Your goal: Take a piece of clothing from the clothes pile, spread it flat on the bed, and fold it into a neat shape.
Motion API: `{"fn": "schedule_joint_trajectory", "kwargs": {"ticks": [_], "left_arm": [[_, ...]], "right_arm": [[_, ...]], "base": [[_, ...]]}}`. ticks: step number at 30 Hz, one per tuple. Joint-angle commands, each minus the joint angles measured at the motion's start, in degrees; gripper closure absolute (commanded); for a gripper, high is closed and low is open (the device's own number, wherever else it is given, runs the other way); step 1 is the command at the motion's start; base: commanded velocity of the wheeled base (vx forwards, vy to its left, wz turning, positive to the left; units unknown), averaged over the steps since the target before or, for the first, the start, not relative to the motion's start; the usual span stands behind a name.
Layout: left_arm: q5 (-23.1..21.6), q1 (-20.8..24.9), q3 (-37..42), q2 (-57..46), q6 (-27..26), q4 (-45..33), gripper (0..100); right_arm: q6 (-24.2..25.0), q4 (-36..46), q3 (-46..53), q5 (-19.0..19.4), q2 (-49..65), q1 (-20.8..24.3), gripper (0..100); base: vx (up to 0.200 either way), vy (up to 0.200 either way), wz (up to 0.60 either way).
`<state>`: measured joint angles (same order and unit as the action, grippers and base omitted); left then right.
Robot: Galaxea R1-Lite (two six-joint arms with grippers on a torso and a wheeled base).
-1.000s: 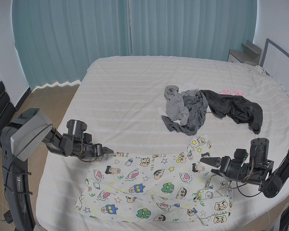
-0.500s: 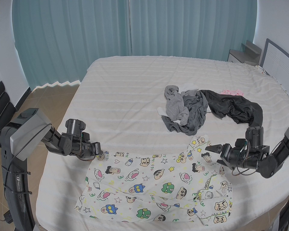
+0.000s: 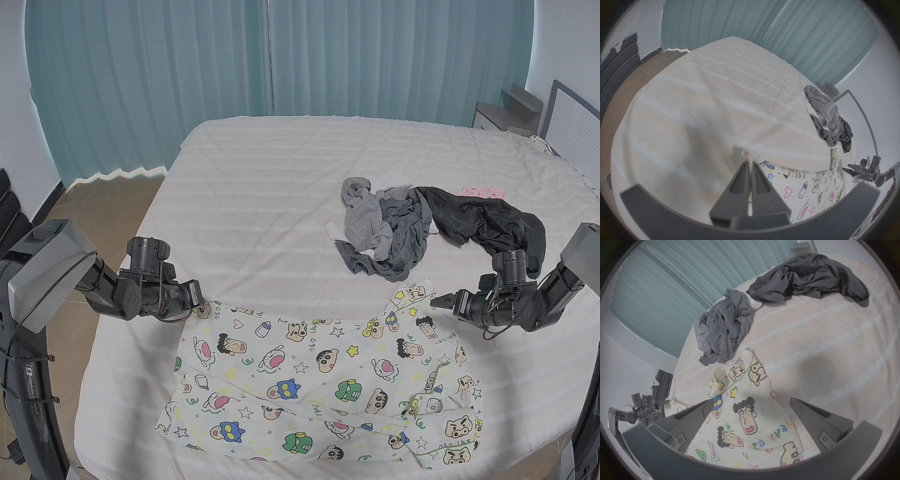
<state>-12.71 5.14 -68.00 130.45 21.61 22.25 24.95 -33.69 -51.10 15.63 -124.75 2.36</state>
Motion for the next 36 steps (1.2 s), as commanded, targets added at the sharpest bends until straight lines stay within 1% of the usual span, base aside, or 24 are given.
{"fn": "schedule_joint_trajectory", "kwargs": {"ticks": [1, 3, 4, 9, 17, 22, 25, 26, 29, 33, 36], "left_arm": [[0.1, 0.0, 0.8, -1.3, 0.1, 0.2, 100], [0.2, 0.0, 0.9, -1.4, 0.1, 0.2, 100], [0.2, 0.0, 1.0, -1.4, 0.1, 0.2, 100], [0.2, 0.0, 1.5, -1.4, 0.1, 0.3, 100], [0.2, -0.2, 1.6, -1.5, 0.4, 0.2, 100], [0.2, -0.1, 1.6, -1.6, 1.7, 0.3, 100], [0.2, -0.1, 1.6, -1.8, 1.7, 0.3, 100], [0.2, -0.1, 1.6, -1.9, 1.7, 0.3, 100], [0.2, -0.1, 1.6, -2.0, 1.7, 0.2, 100], [0.2, -0.1, 1.7, -2.2, 1.7, 0.1, 100], [0.3, -0.1, 1.7, -2.6, 1.7, 0.1, 100]], "right_arm": [[-0.3, 0.2, -3.5, 1.2, -4.8, 1.2, 0], [-0.3, 0.3, -4.5, 1.9, -5.3, 1.4, 0], [-0.3, 1.4, -6.6, 2.8, -6.1, 1.5, 0], [-0.9, 5.8, -10.5, 3.0, -8.1, 1.9, 0], [-1.2, 5.7, -10.1, 3.4, -8.2, 1.5, 0], [-0.9, 5.7, -10.6, 7.0, -8.4, 1.5, 0], [-0.8, 6.3, -11.4, 8.4, -8.8, 1.4, 0], [-0.8, 6.3, -12.5, 8.7, -9.9, 1.4, 100], [-0.9, 6.3, -13.7, 9.0, -11.3, 0.9, 100], [-0.9, 6.3, -14.0, 11.4, -11.5, -0.3, 100], [-0.9, 5.7, -13.5, 11.9, -11.1, -1.0, 100]], "base": [[0.000, 0.000, 0.00], [0.000, 0.000, 0.00], [0.000, 0.000, 0.00], [0.000, 0.000, 0.00], [0.000, 0.000, 0.00], [0.000, 0.000, 0.00], [0.000, 0.000, 0.00], [0.000, 0.000, 0.00], [0.000, 0.000, 0.00], [0.000, 0.000, 0.00], [0.000, 0.000, 0.00]]}}
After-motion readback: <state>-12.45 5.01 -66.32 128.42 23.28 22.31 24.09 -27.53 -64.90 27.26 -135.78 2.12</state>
